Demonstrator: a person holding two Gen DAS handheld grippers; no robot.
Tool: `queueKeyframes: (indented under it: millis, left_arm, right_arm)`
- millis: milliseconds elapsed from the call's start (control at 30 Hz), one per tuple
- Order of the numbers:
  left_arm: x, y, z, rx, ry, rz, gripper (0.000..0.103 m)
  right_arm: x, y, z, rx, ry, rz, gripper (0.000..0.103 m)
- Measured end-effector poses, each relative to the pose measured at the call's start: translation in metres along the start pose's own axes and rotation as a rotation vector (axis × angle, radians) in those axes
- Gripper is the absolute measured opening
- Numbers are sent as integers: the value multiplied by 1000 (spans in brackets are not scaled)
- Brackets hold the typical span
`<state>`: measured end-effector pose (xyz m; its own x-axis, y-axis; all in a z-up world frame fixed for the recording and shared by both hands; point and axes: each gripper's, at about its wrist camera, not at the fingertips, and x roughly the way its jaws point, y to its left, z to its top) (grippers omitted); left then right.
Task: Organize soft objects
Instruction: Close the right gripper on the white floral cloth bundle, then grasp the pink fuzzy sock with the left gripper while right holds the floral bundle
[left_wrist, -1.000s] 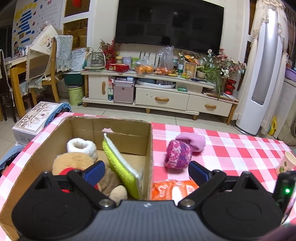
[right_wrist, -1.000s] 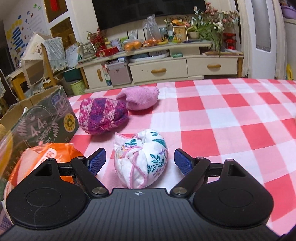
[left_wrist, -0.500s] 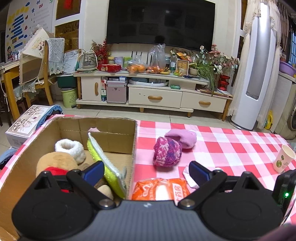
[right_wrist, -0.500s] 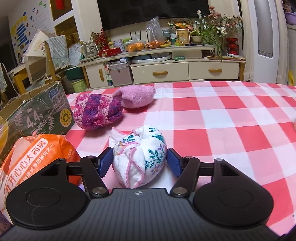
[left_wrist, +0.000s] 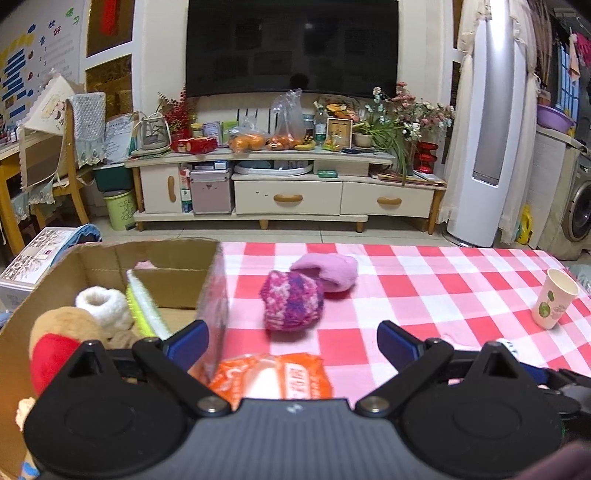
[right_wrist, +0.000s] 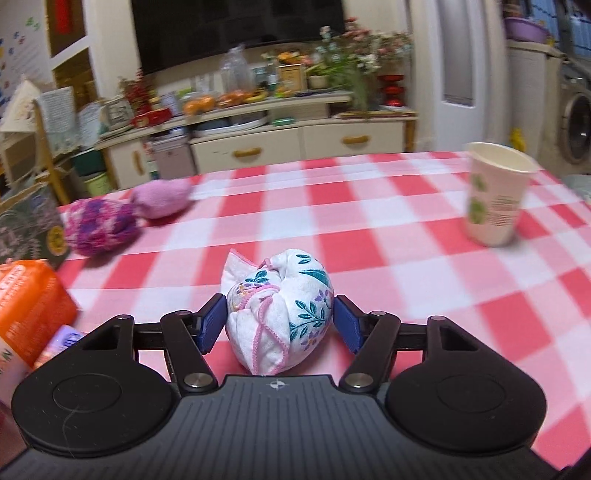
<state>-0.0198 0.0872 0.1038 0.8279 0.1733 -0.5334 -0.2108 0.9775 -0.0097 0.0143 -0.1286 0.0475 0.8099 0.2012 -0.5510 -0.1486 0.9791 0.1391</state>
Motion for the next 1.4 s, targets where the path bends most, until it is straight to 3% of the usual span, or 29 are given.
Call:
queueKeyframes:
  millis: [233,367,633,900,1000,1133,1267,1400]
  left_arm:
    - [7,-27,-4,12,-14,3,97]
    - [18,-44,-3,20,-1,5,97]
    - [62,-78,24,10,-7,-22,97]
    - [139,-88,47,10,60,27,97]
    - [167,-83,51,7,79,71,97]
    - [200,-76,56,3,146,68,97]
    - [220,-71,58,6,165,104,97]
    - [235,-63,56,-17,200,113,89]
  right_arm:
    - [-3,-34,-3,43,-17,-27,81]
    - [0,-36,0,61,-12,-17,99]
    - [6,-41,6,129,42,38,100]
    - [11,-56,10,217,68,68,101]
    - [12,-55,11,207,74,72,101]
    - [15,-50,13,187,80,84,102]
    - [18,-46,13,140,79,76,103]
    - [19,-46,15,128,81,78,103]
